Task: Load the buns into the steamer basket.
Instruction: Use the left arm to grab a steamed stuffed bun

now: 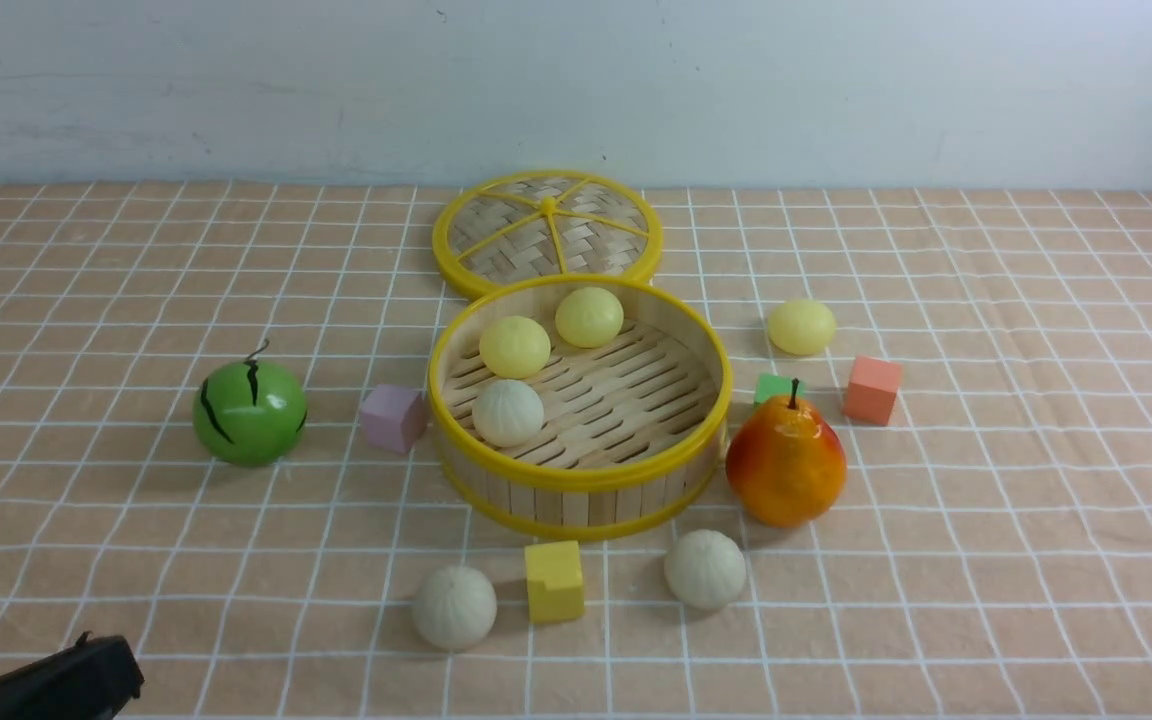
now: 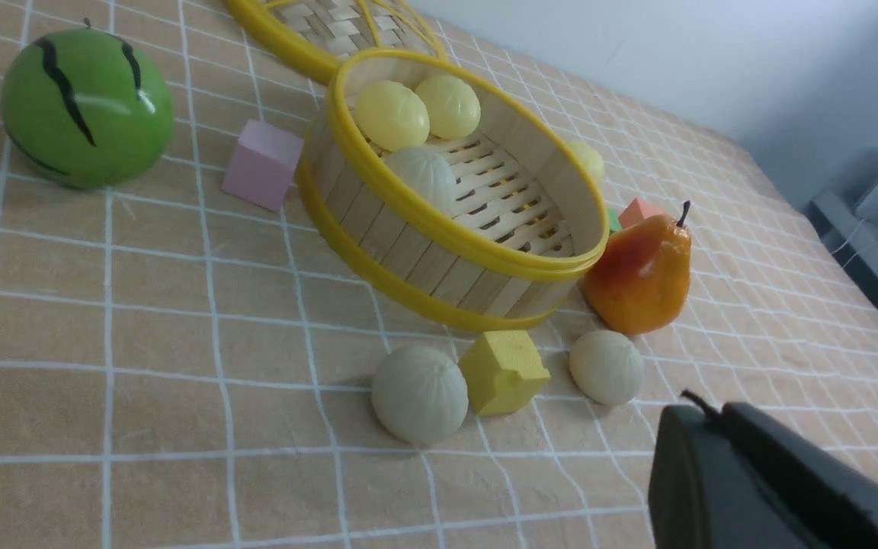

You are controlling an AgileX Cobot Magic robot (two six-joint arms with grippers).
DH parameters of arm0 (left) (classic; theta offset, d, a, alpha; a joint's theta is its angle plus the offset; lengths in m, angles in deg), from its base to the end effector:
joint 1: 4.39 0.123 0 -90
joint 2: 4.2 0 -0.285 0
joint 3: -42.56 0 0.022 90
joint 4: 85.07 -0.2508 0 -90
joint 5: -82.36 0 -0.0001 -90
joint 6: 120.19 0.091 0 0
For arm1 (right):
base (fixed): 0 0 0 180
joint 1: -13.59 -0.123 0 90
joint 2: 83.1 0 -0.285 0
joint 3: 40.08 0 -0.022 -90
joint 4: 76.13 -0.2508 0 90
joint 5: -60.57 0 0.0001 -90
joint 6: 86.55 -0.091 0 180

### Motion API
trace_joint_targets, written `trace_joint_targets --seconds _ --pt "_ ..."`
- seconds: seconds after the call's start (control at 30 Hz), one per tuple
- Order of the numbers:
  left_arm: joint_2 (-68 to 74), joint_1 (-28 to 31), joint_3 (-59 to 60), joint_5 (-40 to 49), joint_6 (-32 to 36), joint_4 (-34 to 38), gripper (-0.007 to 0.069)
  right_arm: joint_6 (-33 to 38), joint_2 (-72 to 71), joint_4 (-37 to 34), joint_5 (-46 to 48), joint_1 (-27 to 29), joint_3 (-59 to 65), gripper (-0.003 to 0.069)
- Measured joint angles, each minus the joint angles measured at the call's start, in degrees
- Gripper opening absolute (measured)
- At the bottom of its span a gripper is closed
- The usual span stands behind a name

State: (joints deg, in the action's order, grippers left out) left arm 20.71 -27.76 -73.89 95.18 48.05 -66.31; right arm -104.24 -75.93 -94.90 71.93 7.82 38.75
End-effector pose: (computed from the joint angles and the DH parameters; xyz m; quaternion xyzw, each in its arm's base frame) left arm 0.0716 -0.0381 0.2550 -0.0223 0.7690 -0.3116 0.5577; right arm 0.0552 0.0114 0.1872 0.1753 0.7267 0.2594 0.6115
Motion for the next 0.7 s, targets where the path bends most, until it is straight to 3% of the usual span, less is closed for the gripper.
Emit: trace_joint_targets --seconds 0.3,0.47,0.5,0.53,0.6,0.7 --pt "1.5 0.0 -1.3 -3.9 -0.1 0.9 -0.0002 0.0 0.0 0.0 0.0 0.0 0.0 0.0235" --pt "15.6 0.0 -15.5 18.0 1.5 0.7 -0.0013 0.0 0.0 0.0 0.0 0.0 0.0 0.0235" --pt "17.4 0.0 -16.3 19.1 1.8 0.7 -0.0013 0.0 0.0 0.0 0.0 0.0 0.0 0.0235" --pt "24.8 0.0 -23.0 28.1 3.4 0.4 -0.0013 0.0 0.0 0.0 0.0 0.0 0.0 0.0235" --pt "33.9 0.0 -28.9 34.2 5.8 -0.1 -0.0013 0.0 0.0 0.0 0.0 0.0 0.0 0.0235" --pt "42.5 0.0 -34.4 36.7 8.8 -1.1 -0.0013 0.0 0.0 0.0 0.0 0.0 0.0 0.0235"
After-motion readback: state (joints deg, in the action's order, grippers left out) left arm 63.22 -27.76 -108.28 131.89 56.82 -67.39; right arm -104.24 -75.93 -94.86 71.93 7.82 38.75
